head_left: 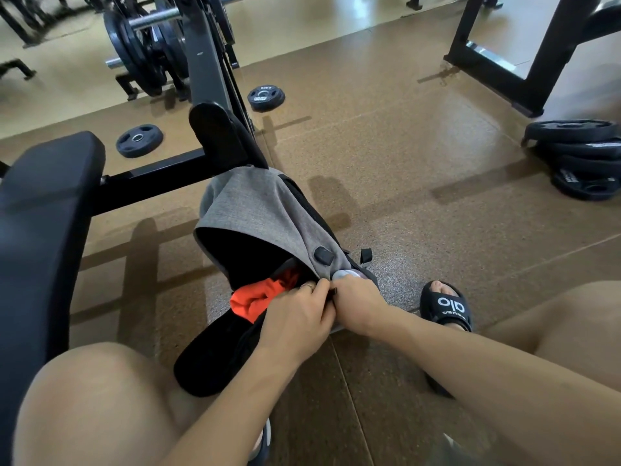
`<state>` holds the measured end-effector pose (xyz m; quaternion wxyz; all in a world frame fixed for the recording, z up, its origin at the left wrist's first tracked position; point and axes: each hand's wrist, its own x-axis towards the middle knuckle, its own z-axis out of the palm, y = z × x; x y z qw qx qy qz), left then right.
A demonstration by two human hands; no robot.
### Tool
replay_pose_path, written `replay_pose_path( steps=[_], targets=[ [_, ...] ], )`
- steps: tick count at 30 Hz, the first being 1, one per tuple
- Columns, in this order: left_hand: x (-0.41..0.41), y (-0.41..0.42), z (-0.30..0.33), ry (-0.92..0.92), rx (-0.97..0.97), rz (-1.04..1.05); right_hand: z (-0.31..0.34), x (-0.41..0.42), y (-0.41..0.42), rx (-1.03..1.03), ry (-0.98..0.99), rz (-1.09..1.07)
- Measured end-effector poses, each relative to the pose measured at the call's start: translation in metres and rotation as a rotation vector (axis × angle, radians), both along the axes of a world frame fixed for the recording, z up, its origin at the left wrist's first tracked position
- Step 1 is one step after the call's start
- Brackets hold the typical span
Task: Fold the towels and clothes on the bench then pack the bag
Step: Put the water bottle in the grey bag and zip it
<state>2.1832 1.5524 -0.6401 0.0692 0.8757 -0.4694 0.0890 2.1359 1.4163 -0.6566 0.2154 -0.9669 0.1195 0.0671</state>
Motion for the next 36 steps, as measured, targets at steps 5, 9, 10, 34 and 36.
replay_pose_path(
  steps=[5, 9, 10, 34, 36],
  targets=[
    [-0.001, 0.0, 0.0, 0.008, 0.012, 0.028, -0.005, 0.002, 0.001, -0.067, -0.001, 0.017],
    [0.003, 0.004, 0.01, 0.02, -0.069, 0.061, -0.011, 0.002, -0.001, -0.122, -0.009, 0.052],
    [0.007, 0.008, 0.019, 0.012, -0.114, 0.089, -0.01, 0.002, -0.004, -0.138, -0.006, 0.047],
    [0.02, 0.024, 0.097, 0.111, -0.361, 0.298, 0.083, 0.045, 0.01, -0.187, -0.463, 0.219],
    [0.027, 0.028, 0.097, 0.149, -0.377, 0.342, 0.086, 0.051, 0.005, -0.224, -0.433, 0.313]
  ],
)
